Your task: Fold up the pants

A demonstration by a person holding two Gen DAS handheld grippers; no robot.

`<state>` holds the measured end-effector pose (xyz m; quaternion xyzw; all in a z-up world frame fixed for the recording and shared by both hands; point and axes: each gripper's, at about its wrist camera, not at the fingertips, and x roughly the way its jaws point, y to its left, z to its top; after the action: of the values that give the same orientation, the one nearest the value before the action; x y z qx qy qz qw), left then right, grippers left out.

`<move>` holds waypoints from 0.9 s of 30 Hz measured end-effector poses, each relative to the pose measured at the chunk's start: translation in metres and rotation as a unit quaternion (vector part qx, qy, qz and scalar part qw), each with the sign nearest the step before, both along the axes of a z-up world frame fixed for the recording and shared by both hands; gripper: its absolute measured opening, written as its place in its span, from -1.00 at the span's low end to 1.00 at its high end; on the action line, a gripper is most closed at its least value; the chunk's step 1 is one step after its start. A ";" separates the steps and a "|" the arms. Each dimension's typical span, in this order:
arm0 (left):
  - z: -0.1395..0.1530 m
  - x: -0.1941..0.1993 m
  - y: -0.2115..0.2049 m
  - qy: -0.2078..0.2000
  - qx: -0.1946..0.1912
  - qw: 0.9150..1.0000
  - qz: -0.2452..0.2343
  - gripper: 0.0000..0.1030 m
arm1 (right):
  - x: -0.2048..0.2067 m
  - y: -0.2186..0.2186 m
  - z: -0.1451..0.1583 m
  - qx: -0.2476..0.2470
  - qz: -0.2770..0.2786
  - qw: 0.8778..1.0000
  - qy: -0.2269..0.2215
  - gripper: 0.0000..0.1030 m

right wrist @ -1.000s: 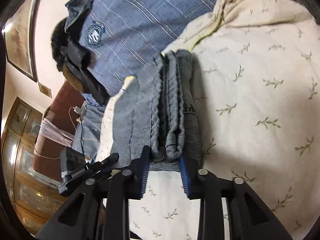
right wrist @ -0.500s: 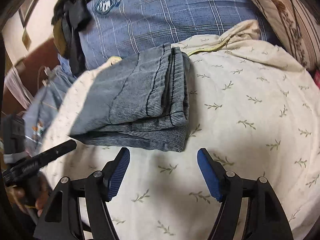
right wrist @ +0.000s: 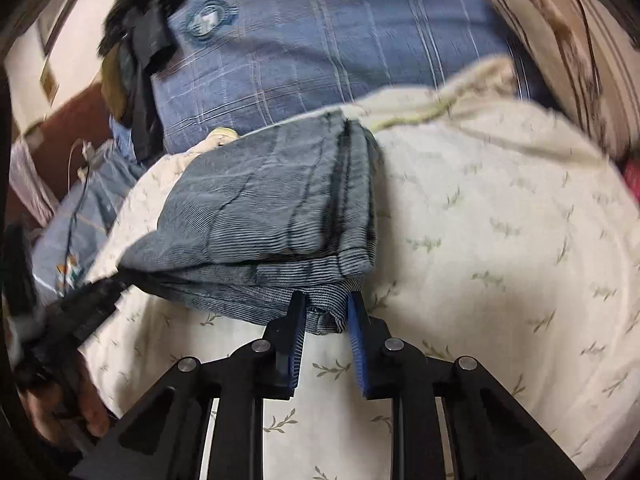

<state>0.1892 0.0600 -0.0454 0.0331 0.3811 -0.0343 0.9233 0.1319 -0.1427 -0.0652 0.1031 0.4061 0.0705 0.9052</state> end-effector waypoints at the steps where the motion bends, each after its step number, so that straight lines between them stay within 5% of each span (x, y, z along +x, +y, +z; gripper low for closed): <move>1: -0.010 -0.002 -0.007 0.005 0.027 1.000 -0.002 -0.94 | 0.003 -0.002 -0.006 0.007 -0.003 1.000 0.011 -0.62; 5: -0.017 -0.012 -0.025 -0.016 0.059 0.998 -0.007 -0.94 | 0.003 -0.003 -0.005 0.001 -0.008 1.000 0.009 -0.63; 8: -0.008 -0.011 -0.011 -0.005 -0.009 1.000 -0.002 -0.85 | 0.002 -0.002 -0.005 -0.005 -0.007 1.000 0.009 -0.62; 11: -0.006 -0.010 0.005 0.026 -0.059 0.998 -0.005 -0.74 | -0.001 -0.003 -0.005 0.013 0.001 1.000 0.013 -0.48; 15: -0.005 -0.018 0.020 0.025 -0.085 0.996 0.000 -0.39 | -0.013 -0.005 -0.002 0.037 0.009 0.999 0.008 0.19; 18: -0.006 -0.016 0.015 0.023 -0.095 0.995 -0.015 -0.37 | -0.011 0.006 -0.005 0.003 0.017 1.000 0.011 0.19; 21: -0.015 -0.006 0.013 0.018 -0.066 0.997 -0.020 -0.37 | -0.006 0.017 -0.012 -0.061 0.007 0.998 0.015 0.07; 23: -0.020 -0.001 0.008 0.018 -0.058 0.998 -0.017 -0.52 | -0.002 0.017 -0.014 -0.072 -0.001 0.997 0.016 -0.45; 24: -0.020 0.000 0.009 0.016 -0.071 0.997 -0.021 -0.82 | -0.001 0.015 -0.013 -0.065 -0.004 0.998 0.015 -0.81; 27: -0.017 -0.001 0.011 0.001 -0.066 0.998 -0.017 -0.95 | -0.004 0.002 -0.007 -0.051 -0.024 0.998 0.004 -0.93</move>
<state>0.1882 0.0707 -0.0621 -0.0211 0.3781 -0.0749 0.9225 0.1282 -0.1409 -0.0717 0.0663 0.4105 0.0275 0.9090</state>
